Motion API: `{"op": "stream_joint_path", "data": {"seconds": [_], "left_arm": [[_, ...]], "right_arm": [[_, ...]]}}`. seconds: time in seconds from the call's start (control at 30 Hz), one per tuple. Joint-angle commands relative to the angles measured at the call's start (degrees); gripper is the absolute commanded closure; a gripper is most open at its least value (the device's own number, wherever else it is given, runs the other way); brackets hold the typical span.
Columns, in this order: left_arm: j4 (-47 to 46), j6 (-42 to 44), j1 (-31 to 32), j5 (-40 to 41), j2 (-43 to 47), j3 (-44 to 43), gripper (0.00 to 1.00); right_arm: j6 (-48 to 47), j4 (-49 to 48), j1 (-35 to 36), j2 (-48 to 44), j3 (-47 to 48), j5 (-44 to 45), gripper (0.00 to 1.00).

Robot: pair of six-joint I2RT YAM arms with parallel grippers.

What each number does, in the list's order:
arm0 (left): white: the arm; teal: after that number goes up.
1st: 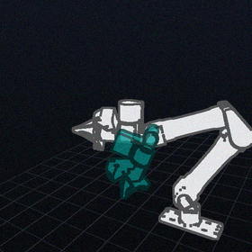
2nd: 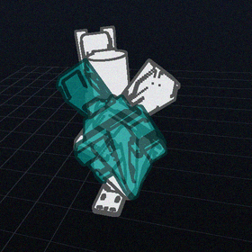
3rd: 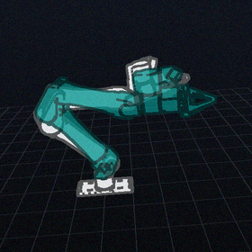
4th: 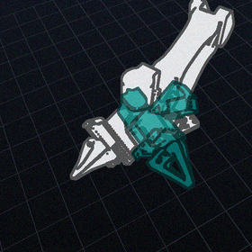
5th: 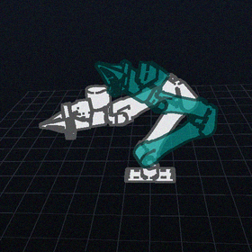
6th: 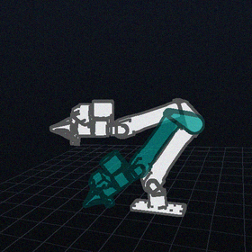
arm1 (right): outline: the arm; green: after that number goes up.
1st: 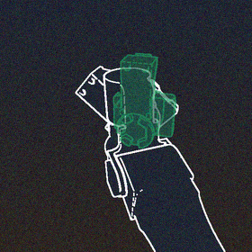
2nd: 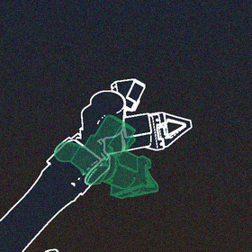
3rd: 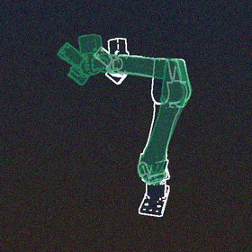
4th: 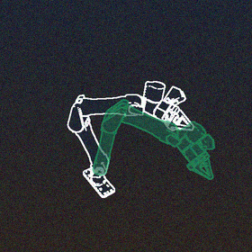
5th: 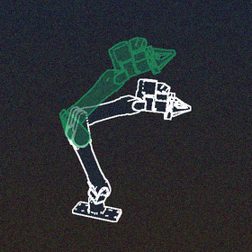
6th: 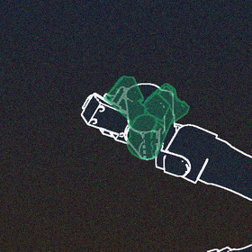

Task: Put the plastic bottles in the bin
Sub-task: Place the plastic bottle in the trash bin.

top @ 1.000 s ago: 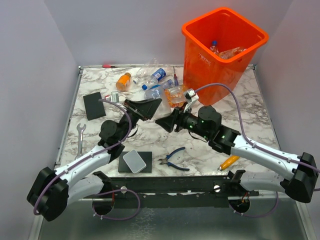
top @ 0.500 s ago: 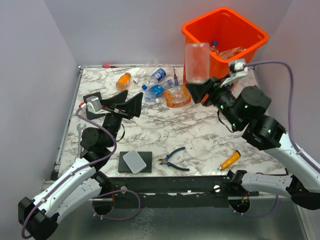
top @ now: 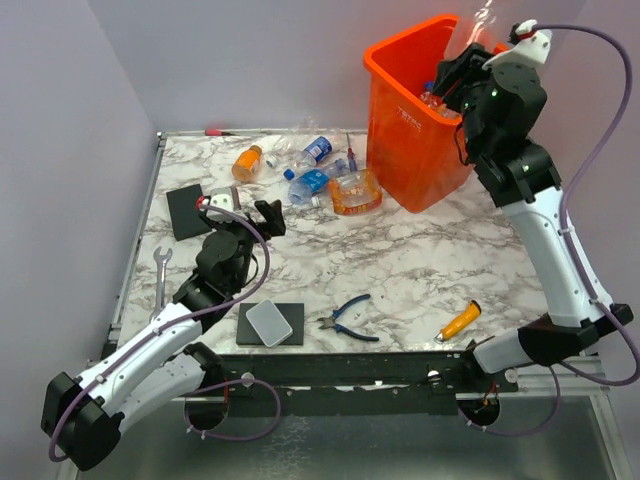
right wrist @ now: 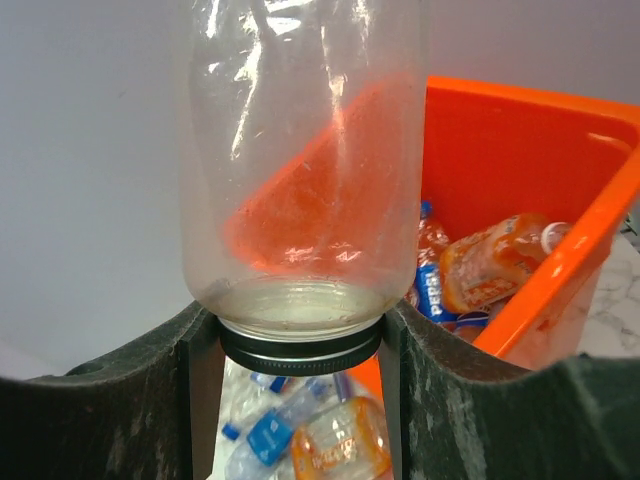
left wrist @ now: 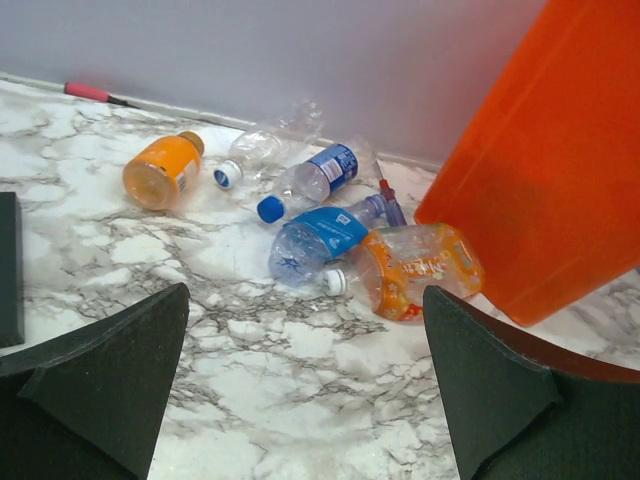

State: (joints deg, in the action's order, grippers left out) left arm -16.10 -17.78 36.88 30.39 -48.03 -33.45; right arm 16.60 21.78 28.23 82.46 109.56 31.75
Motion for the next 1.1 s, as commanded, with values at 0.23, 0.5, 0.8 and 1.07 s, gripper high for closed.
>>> {"op": "stream_joint_path", "data": {"seconds": [0.23,0.5,0.8,1.07], "left_arm": [[0.5,-0.6,0.7,5.0,3.4,1.9,0.01],[0.3,-1.3,1.5,4.0,2.5,1.9,0.01],[1.0,-1.0,1.5,3.3,1.8,1.5,0.01],[1.0,-1.7,1.5,1.6,1.3,1.3,0.01]], "right_arm": [[9.9,-5.6,-15.2,13.0,10.3,-4.3,1.00],[10.5,-6.6,-17.3,21.7,13.4,-9.4,1.00],[13.7,-2.0,-17.8,26.7,16.8,-15.1,0.55],[12.6,0.4,-17.8,25.7,20.5,-16.4,0.19]]}}
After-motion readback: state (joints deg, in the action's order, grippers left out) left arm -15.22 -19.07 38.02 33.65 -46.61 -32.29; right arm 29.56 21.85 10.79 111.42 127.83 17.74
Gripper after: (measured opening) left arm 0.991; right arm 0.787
